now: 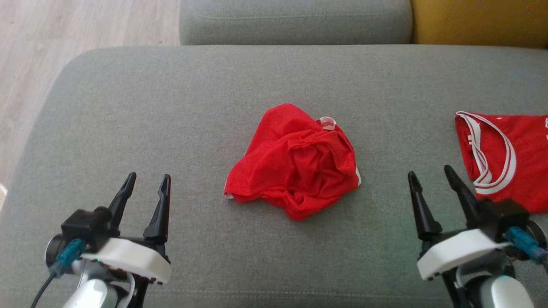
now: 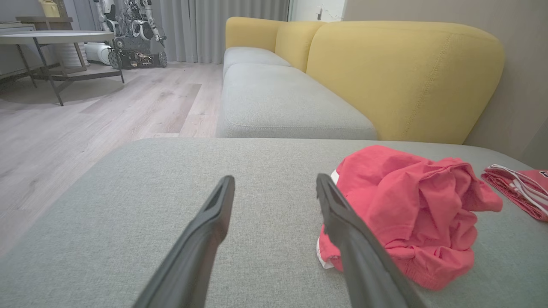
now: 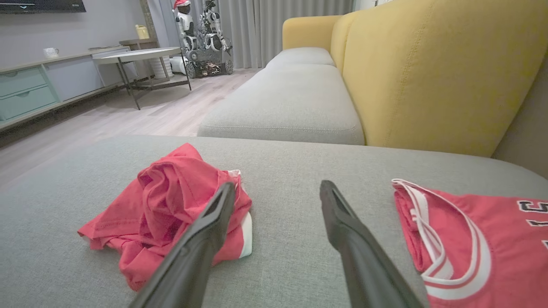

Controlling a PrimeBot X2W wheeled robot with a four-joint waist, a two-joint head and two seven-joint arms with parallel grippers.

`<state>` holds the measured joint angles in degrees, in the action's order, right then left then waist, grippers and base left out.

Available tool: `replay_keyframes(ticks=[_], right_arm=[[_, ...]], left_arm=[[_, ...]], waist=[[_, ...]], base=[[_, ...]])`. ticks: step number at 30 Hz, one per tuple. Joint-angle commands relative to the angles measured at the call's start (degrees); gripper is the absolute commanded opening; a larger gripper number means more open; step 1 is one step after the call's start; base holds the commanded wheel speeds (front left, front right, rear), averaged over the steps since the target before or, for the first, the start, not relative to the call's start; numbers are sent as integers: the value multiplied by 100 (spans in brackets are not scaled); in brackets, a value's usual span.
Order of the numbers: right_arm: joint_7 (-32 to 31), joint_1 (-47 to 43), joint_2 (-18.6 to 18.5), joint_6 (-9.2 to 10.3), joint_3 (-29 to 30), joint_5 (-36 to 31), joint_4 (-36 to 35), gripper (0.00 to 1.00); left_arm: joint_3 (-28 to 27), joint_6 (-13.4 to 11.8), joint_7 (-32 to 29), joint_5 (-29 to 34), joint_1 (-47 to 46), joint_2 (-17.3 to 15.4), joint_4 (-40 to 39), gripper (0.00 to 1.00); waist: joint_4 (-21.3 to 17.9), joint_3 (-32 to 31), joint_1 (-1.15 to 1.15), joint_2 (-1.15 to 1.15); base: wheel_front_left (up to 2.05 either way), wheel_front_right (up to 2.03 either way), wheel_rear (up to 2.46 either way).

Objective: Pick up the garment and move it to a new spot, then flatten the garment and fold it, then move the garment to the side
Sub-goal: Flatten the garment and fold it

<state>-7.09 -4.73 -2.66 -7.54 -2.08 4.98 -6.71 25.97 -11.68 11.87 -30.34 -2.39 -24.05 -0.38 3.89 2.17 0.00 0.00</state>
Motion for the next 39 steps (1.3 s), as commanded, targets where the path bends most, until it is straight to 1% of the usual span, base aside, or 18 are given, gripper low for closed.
replay_keyframes(ticks=[1,3,5,9,15,16,17,19,22,26,28,30,34,36,39], right_arm=[[-20,393,-21,5,-267,62,-96,100],[-33,485,-21,5,-357,66,-8,100],[-35,705,-21,5,-579,100,232,100],[13,1187,-21,5,-969,177,925,100],[70,1695,-21,5,-1180,281,1892,100],[101,1748,-21,5,-1200,305,1979,40],[159,1792,-21,5,-1218,341,2024,0],[261,1854,-21,5,-1270,395,2034,0],[441,1923,-21,5,-1360,442,1840,0],[564,1990,-21,5,-1509,538,1293,0],[556,1998,-21,5,-1477,579,988,0],[518,1970,-21,5,-1313,539,712,0],[351,1733,-21,5,-721,419,325,0],[253,1555,-21,5,-381,411,265,0],[62,1266,-21,5,15,427,416,0]], left_arm=[[-220,-20,35,-14,-343,-176,-203,100],[-219,-12,38,-11,-380,-174,-209,100],[-205,17,47,0,-472,-162,-214,100],[-148,112,79,23,-674,-105,-169,100],[-91,230,153,31,-901,25,-22,100],[-92,244,166,28,-918,41,6,100],[-98,256,179,25,-930,53,35,100],[-116,272,203,20,-939,71,84,100],[-150,281,230,19,-932,84,131,100],[-192,263,252,33,-914,84,148,100],[-202,259,258,41,-910,80,142,100],[-208,254,263,47,-907,81,135,100],[-216,243,271,55,-897,81,113,100],[-221,240,274,57,-897,79,106,100],[-222,249,277,55,-909,79,108,100]], waist=[[35,93,0,0],[53,143,0,0],[106,249,0,0],[252,451,0,0],[446,651,0,0],[463,666,0,0],[471,673,0,0],[473,683,0,0],[445,678,0,0],[347,658,0,0],[288,653,0,0],[239,651,0,0],[147,673,0,0],[108,695,0,0],[62,730,0,0]], base=[[0,0,0],[0,0,0],[0,0,0],[0,0,0],[0,0,0],[0,0,0],[0,0,0],[0,0,0],[0,0,0],[0,0,0],[0,0,0],[0,0,0],[0,0,0],[0,0,0],[0,0,0]])
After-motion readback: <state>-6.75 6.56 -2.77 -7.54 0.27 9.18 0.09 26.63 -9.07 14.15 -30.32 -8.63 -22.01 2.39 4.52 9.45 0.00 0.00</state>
